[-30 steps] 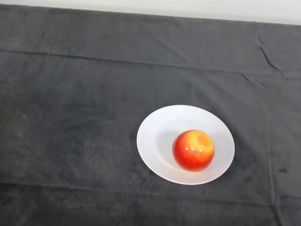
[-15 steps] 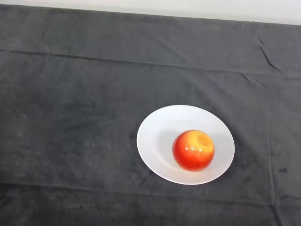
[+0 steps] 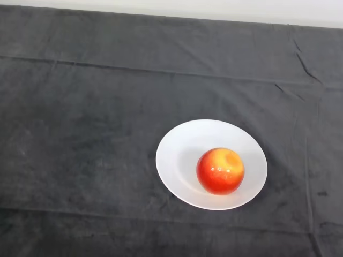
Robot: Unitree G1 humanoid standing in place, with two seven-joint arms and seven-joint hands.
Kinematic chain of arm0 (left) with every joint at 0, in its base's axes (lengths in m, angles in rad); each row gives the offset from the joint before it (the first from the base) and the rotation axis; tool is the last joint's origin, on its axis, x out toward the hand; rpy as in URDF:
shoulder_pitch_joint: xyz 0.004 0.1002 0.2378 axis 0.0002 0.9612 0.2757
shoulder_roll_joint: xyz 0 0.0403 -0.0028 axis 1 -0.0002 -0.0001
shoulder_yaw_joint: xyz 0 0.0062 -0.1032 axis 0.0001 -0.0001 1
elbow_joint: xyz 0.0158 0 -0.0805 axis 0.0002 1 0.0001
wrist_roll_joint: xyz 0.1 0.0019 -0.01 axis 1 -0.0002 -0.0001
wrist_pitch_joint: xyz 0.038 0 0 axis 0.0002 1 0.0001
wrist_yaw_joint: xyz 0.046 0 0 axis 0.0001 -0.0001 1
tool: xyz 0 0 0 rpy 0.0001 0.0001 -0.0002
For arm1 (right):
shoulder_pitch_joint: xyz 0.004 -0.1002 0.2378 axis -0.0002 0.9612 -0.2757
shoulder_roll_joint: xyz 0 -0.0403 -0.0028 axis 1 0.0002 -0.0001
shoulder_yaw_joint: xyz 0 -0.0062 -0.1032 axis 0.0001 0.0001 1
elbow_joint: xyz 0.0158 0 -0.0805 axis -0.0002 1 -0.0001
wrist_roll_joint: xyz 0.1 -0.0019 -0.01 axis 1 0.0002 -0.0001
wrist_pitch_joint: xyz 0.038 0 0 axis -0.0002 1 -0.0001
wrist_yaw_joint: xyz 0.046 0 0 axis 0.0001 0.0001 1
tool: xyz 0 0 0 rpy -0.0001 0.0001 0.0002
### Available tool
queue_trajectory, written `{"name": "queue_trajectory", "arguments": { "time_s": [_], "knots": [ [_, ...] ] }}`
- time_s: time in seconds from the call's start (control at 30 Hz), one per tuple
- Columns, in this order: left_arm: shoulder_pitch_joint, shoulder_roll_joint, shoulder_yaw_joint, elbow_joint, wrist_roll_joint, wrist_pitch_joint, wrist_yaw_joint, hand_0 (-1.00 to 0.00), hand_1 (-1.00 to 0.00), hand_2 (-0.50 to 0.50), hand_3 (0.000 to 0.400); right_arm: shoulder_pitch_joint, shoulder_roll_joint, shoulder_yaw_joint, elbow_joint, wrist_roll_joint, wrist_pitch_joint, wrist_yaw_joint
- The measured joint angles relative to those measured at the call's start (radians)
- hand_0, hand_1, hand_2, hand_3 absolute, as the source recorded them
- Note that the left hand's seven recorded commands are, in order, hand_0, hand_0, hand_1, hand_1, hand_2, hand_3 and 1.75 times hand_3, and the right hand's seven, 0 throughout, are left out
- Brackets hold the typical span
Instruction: Move the apple to the plate
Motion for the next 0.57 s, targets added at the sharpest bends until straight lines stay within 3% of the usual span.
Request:
{"name": "queue_trajectory", "arguments": {
  "time_s": [0.57],
  "knots": [
    [0.0,0.0,0.017,0.0,0.013,0.001,-0.007,0.0,0.0,0.0,0.0,0.0,0.0,-0.0001,0.0,-0.0002,0.0,0.0]
  ]
}}
